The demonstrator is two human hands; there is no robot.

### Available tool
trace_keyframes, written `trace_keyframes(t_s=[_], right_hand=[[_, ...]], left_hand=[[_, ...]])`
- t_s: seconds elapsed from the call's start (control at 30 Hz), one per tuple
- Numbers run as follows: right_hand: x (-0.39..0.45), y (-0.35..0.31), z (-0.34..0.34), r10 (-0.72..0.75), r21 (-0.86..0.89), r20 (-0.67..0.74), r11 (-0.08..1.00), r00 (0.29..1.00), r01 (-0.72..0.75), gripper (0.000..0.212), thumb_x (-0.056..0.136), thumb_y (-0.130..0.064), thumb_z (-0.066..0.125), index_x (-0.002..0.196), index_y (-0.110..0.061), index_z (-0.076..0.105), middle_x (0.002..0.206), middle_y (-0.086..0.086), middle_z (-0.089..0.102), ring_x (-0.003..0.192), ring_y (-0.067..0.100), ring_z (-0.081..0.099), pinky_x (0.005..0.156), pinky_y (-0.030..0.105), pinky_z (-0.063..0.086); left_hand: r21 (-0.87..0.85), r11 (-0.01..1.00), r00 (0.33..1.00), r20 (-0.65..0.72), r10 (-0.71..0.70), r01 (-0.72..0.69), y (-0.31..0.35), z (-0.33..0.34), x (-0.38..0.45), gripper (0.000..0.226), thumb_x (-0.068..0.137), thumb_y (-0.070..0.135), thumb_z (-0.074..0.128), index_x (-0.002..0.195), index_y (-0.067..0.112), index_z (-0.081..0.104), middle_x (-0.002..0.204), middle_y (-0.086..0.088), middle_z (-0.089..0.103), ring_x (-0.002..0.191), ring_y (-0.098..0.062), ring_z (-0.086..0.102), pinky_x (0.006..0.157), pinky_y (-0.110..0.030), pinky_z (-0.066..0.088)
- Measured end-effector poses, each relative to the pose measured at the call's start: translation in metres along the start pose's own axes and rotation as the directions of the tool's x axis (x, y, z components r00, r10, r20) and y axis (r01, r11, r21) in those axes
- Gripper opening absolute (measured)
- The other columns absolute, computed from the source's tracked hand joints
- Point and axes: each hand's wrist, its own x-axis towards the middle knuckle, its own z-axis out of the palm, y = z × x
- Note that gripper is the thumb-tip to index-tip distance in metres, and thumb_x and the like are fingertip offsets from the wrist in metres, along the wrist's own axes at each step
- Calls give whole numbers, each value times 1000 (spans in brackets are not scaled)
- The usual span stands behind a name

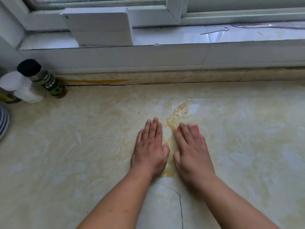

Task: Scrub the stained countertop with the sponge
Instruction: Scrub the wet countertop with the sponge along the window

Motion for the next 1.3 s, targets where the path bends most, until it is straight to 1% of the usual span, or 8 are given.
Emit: trace_keyframes(t_s=[0.1,0.23,0.33,0.57,0.8,1.0,1.2,1.3], right_hand=[[-22,6,6,-10,-3,16,1000,1000,10,71,88,-39,31,158,-29,27,169,-8,7,155,12,-12,126,46,8],[36,5,-3,-17,-22,-11,1000,1000,16,64,94,-33,40,157,-29,28,169,-4,7,156,16,-8,126,43,1],[61,6,-5,-8,-49,-59,999,998,5,62,91,-33,41,152,-26,37,167,0,21,155,21,7,126,46,10],[-5,25,4,-73,40,-163,996,984,80,54,82,-22,54,136,-18,59,151,5,47,145,28,36,121,48,27],[119,46,-27,266,280,-336,944,903,-174,54,86,-26,41,136,-10,56,146,13,48,139,33,37,120,46,25],[146,23,-19,25,48,-201,999,979,-15,50,84,-27,44,131,-17,54,148,7,43,141,30,32,118,48,24],[43,11,2,-89,30,-99,995,991,92,60,85,-31,42,144,-22,49,159,2,35,152,25,22,124,48,18],[19,24,0,-61,41,-115,997,991,66,59,87,-30,44,145,-21,51,159,2,37,151,24,23,125,44,16]], left_hand=[[-18,1000,1000,-9,4,-4,0,0,0,85,88,53,-4,164,18,-18,169,2,-33,154,-15,-33,125,-37,-17],[3,1000,1000,-12,-4,4,1,0,2,85,88,53,-4,165,18,-15,170,2,-32,155,-15,-32,124,-37,-17],[1,1000,1000,-19,-1,1,0,0,1,84,89,53,-2,165,19,-15,171,2,-30,155,-15,-31,124,-36,-17],[-25,1000,1000,-27,-4,3,0,0,-1,77,102,49,17,163,19,-19,168,4,-35,153,-13,-35,123,-35,-19],[-33,999,1000,-19,-9,9,1,-2,-1,77,100,49,12,164,19,-19,169,4,-35,153,-12,-36,127,-36,-15],[-24,1000,1000,-24,-9,8,1,0,-1,81,93,51,4,165,19,-15,170,4,-31,154,-12,-33,125,-35,-17],[-32,999,1000,-25,-4,3,1,-1,0,83,91,53,2,166,20,-13,170,4,-31,154,-12,-33,123,-34,-20],[-26,1000,999,-32,-5,5,0,1,0,82,93,53,4,166,19,-14,170,4,-31,154,-12,-33,123,-34,-20]])
